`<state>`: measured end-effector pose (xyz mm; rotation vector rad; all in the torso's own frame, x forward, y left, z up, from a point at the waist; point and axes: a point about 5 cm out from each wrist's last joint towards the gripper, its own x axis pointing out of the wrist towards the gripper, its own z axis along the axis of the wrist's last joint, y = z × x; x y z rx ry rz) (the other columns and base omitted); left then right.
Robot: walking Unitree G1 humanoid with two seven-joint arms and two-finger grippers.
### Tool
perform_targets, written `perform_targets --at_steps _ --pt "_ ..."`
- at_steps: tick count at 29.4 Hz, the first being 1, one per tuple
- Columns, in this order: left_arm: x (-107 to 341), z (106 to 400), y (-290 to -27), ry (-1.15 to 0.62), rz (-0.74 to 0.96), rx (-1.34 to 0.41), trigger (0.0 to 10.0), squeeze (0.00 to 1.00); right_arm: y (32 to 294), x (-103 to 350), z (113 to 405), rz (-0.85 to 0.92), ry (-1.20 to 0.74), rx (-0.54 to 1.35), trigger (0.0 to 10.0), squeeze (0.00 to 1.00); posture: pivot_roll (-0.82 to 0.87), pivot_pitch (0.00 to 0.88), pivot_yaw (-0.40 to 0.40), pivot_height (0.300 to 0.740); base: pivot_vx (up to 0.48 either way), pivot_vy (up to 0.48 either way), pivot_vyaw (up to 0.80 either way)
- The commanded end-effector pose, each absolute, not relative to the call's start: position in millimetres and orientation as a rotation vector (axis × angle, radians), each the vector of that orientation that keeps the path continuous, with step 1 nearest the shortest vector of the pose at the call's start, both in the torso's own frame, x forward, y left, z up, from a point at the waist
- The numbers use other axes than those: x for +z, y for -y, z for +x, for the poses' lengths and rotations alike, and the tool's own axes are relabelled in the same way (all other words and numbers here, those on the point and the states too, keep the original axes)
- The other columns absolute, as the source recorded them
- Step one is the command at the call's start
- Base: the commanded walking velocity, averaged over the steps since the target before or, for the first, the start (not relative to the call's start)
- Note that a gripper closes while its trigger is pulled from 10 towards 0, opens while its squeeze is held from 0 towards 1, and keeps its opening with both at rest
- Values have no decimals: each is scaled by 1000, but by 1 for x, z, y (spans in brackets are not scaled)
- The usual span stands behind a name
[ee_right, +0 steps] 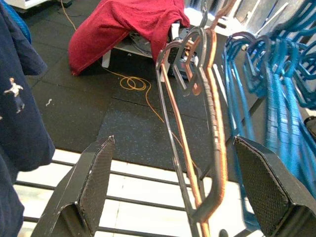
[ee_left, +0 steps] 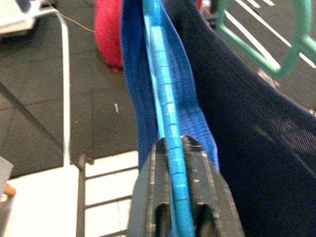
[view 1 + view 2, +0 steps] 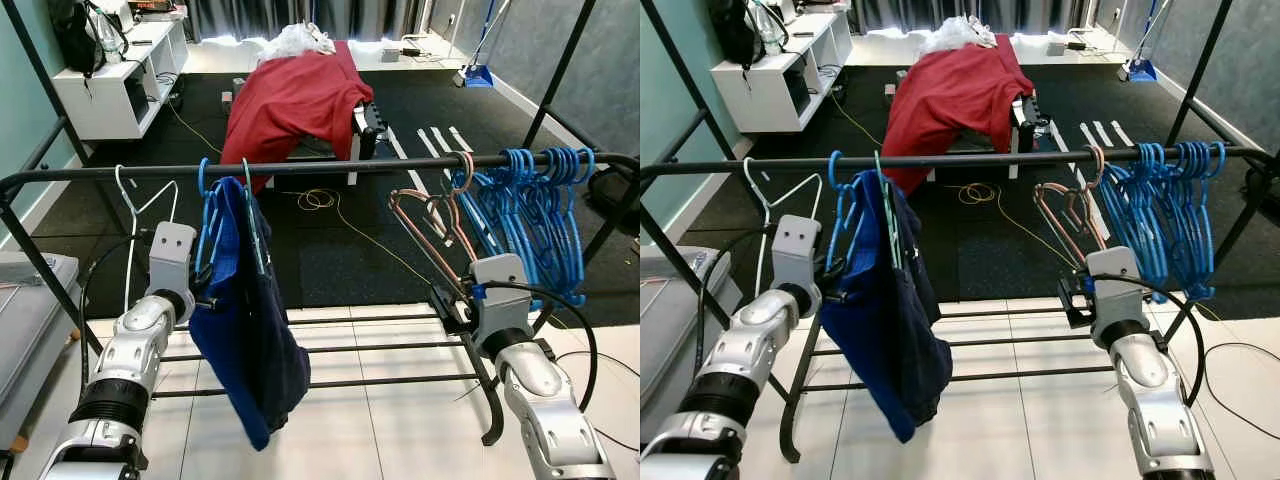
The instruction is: Hang hanger
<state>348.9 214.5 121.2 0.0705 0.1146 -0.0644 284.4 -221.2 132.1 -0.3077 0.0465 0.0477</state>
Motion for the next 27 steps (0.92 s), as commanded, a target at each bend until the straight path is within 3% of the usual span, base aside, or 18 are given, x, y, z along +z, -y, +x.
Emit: perform_targets --at_steps 1,11,15,17,27 --pt "136 348 -225 -16 20 -4 0 0 223 131 285 -305 -48 36 10000 0 -130 4 7 740 0 0 0" --pt "148 328 -243 66 -8 40 0 0 222 131 284 -302 -48 36 10000 0 -120 11 4 740 0 0 0" --pt "167 284 -289 132 42 119 0 0 222 130 285 -292 -53 43 10000 0 -91 20 4 740 0 0 0" --pt "161 270 -296 112 65 124 0 0 222 130 286 -289 -53 45 10000 0 -90 21 5 740 0 0 0" --pt "135 238 -284 68 30 43 0 0 221 130 287 -286 -53 48 10000 0 -86 17 6 740 0 0 0"
